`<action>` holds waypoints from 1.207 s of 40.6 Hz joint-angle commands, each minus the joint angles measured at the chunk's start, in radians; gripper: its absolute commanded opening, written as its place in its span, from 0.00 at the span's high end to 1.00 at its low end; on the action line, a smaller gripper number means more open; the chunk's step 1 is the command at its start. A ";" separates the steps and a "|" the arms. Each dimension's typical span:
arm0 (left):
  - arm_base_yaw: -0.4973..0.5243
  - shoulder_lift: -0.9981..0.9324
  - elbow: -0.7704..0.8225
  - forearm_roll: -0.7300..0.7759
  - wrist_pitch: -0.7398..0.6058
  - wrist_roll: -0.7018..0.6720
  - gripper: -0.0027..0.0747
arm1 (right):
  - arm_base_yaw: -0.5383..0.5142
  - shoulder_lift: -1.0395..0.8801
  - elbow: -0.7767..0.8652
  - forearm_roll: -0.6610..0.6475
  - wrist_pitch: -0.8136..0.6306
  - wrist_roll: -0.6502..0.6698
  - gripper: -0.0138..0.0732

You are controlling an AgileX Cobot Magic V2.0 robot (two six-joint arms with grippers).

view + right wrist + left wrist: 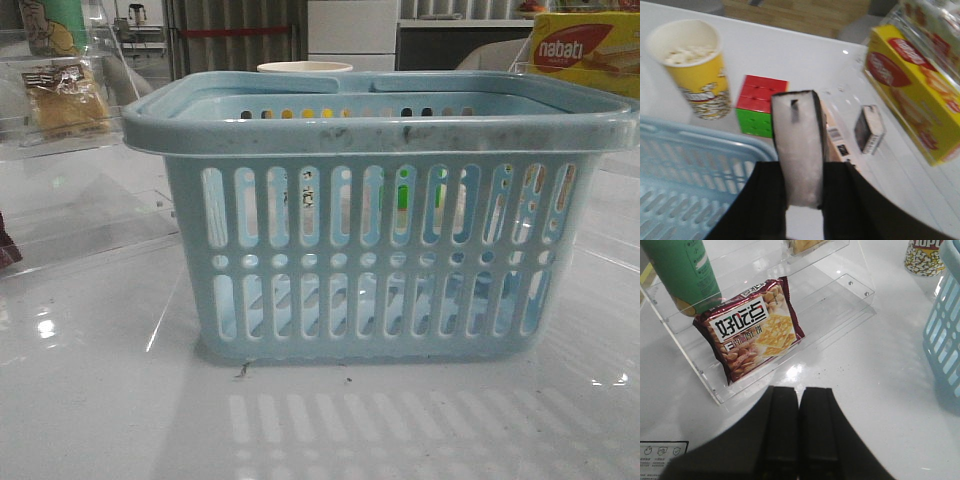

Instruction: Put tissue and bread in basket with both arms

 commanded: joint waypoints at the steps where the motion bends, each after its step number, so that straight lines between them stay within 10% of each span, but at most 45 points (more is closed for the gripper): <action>1: -0.001 0.007 -0.031 0.001 -0.081 -0.003 0.85 | 0.093 -0.064 -0.035 0.005 -0.013 -0.018 0.59; 18: -0.001 0.007 -0.031 0.001 -0.103 -0.003 0.85 | 0.323 0.070 0.072 0.076 0.003 -0.018 0.58; 30: -0.001 0.007 -0.031 0.001 -0.101 -0.003 0.85 | 0.322 0.202 0.072 0.075 -0.052 -0.018 0.13; 40: -0.001 0.007 -0.031 0.001 -0.103 -0.003 0.85 | 0.329 0.113 0.077 0.067 -0.033 -0.019 0.13; 49: -0.001 0.008 -0.031 0.001 -0.140 -0.003 0.56 | 0.360 -0.099 0.198 0.055 -0.028 -0.019 0.13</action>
